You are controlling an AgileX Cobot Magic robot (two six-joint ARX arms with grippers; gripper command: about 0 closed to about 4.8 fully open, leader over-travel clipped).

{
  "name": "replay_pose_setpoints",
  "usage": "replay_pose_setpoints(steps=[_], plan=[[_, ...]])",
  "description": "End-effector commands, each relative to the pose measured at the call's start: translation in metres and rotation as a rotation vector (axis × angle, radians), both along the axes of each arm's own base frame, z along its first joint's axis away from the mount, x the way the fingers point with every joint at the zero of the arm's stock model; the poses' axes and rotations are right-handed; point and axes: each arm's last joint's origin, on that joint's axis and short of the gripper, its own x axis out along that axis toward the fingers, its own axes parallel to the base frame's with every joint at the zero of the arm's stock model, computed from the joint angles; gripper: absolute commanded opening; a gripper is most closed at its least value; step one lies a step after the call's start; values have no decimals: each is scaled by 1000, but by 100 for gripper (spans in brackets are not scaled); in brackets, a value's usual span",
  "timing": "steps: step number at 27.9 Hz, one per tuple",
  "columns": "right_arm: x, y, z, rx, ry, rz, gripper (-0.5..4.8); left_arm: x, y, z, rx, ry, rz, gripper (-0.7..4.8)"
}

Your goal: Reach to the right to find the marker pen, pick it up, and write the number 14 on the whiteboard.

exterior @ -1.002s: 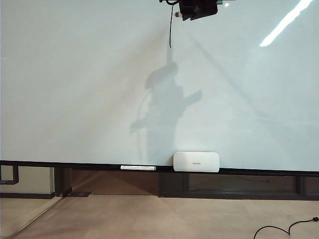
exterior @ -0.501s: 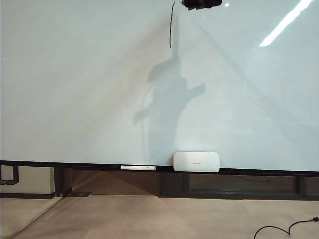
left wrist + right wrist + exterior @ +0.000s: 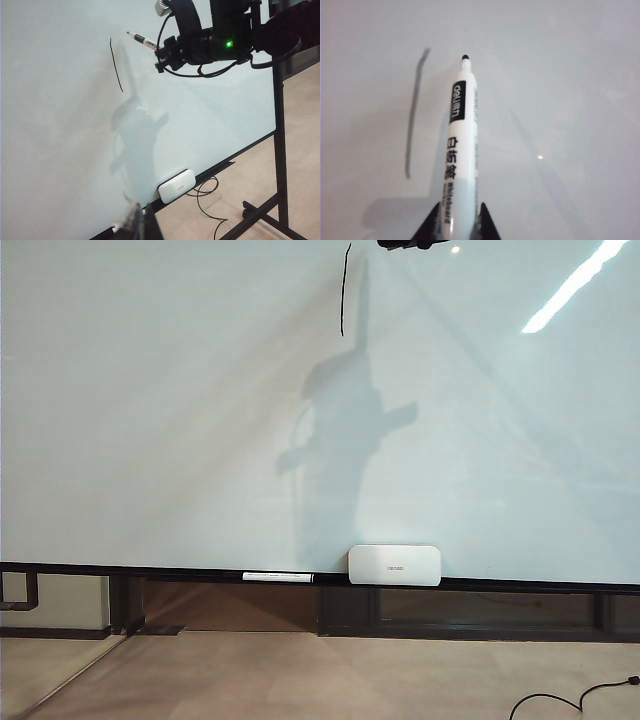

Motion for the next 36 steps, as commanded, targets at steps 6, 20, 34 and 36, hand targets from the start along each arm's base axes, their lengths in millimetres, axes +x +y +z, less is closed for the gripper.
replay_pose_setpoints(steps=[6, 20, 34, 36], plan=[[0, -6, 8, 8, -39, 14, -1, -2, 1, 3, -10, -15, -8, -6], [4, -11, 5, -1, -30, 14, -1, -2, 1, 3, -10, -15, -8, -6], [9, -13, 0, -13, -12, 30, -1, -2, 1, 4, -12, -20, -4, -6], [11, -12, -2, -16, -7, 29, -1, -1, 1, 4, -12, -20, -4, -6]])
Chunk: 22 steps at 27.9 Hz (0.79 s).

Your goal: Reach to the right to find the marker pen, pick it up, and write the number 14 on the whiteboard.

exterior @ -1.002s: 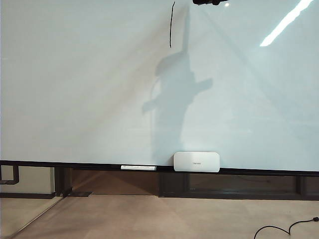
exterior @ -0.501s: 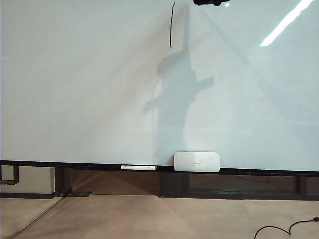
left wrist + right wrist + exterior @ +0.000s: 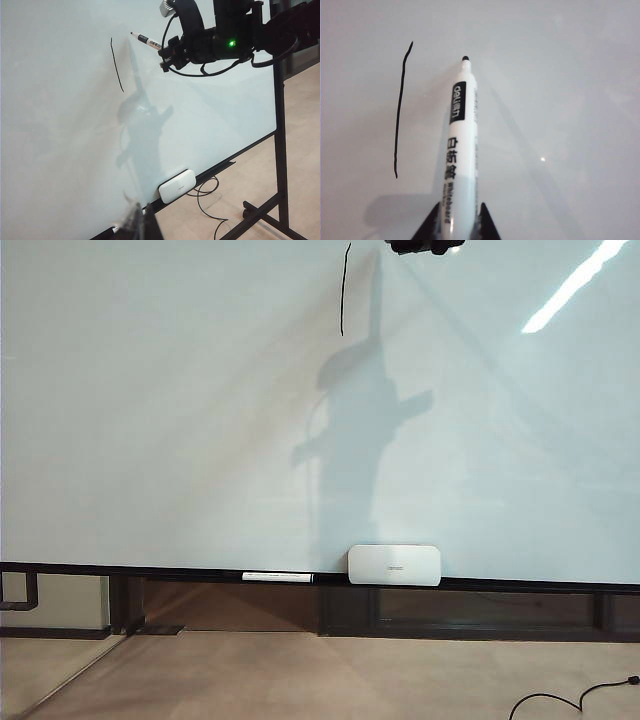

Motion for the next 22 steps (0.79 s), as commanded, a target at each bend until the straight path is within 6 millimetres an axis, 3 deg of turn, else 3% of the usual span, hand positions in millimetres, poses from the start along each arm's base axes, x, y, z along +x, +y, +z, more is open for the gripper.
replay_pose_setpoints(steps=[1, 22], plan=[[2, 1, -1, 3, -6, 2, -1, -2, 1, 4, -11, -19, -4, -6], [13, -7, -6, 14, -29, -23, -1, -2, 1, 4, -9, -21, -1, -6]])
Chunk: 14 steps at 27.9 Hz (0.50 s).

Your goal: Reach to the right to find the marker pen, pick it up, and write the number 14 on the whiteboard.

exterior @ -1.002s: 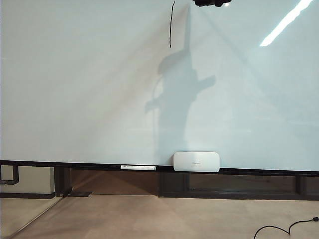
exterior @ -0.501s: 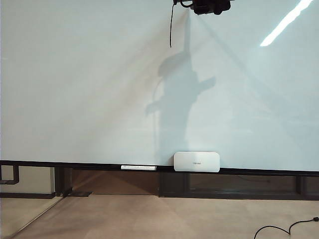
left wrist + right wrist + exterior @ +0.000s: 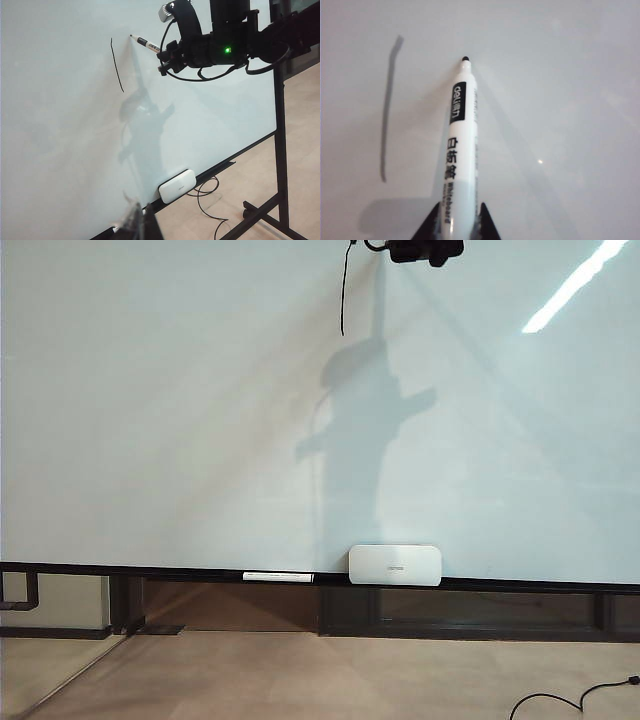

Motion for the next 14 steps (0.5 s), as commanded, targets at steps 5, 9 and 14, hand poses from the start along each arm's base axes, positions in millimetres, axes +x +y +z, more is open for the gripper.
replay_pose_setpoints(steps=[5, 9, 14], plan=[[3, -4, -4, -16, 36, -9, -1, -2, 1, 4, -7, -23, 0, -6], [4, -4, -10, -20, 103, -7, -1, -1, 1, 4, -8, -23, 3, -6], [4, -4, -16, -27, 161, -8, -1, -1, 1, 4, -8, -23, 4, -6]])
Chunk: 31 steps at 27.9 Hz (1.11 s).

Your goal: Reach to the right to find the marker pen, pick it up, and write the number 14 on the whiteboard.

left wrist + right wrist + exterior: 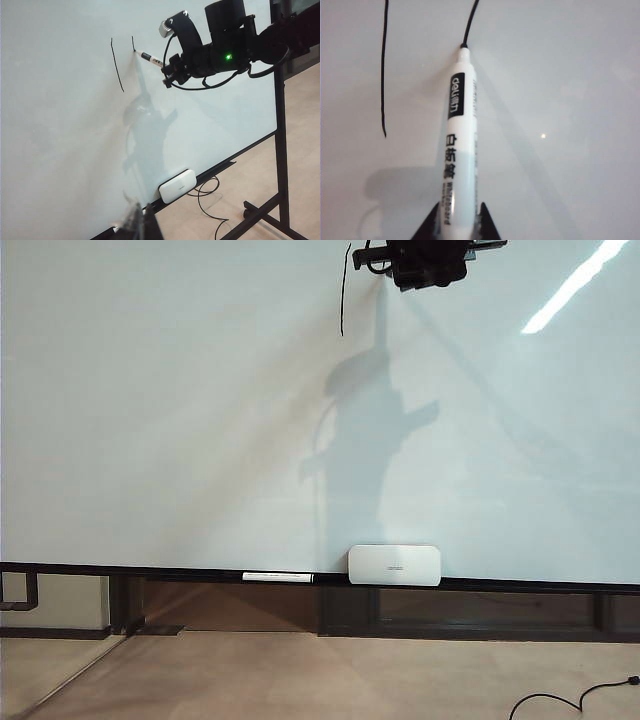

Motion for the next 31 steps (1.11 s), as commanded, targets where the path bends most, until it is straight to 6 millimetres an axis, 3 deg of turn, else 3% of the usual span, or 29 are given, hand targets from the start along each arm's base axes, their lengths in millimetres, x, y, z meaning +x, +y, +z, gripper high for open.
replay_pose_setpoints(steps=[1, 11, 31], plan=[[-1, -1, -2, -1, 38, -8, -1, -1, 1, 4, -8, -23, 1, -6], [-1, -2, -4, -9, 56, -18, -1, -1, 1, 4, -8, -23, 1, -5], [-7, -12, -1, -49, 98, -247, -1, -2, 1, 4, -9, -25, 0, -6]])
